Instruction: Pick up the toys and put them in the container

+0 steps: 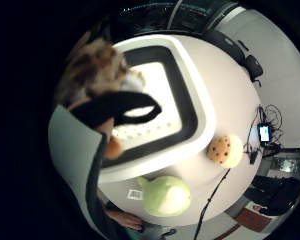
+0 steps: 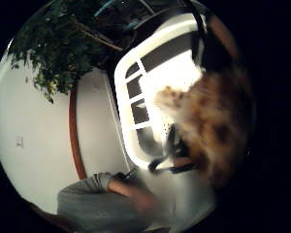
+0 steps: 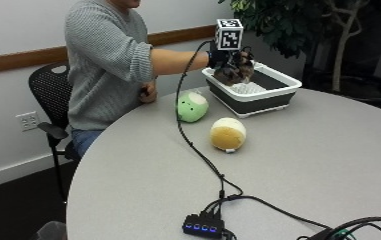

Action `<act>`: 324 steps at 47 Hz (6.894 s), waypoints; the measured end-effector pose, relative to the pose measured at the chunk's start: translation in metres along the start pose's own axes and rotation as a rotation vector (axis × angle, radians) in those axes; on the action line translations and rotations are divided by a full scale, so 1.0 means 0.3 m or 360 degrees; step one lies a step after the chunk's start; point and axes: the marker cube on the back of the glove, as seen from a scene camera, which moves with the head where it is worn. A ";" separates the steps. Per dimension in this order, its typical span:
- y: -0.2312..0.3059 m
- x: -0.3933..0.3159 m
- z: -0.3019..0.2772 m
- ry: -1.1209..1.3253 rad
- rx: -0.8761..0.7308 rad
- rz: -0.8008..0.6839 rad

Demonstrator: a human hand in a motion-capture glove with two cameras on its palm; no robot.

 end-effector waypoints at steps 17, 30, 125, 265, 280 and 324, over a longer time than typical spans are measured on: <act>0.171 0.188 0.005 -0.0263 -0.0031 -0.0039; 0.318 0.601 -0.075 -0.0193 0.0028 0.0270; -0.215 0.191 -0.267 -0.0034 0.0156 0.0143; -0.109 0.181 -0.055 0.0067 -0.0146 -0.0167; 0.082 0.312 -0.093 -0.0099 -0.0105 -0.0130; 1.298 0.520 0.189 -0.0104 0.0127 0.0467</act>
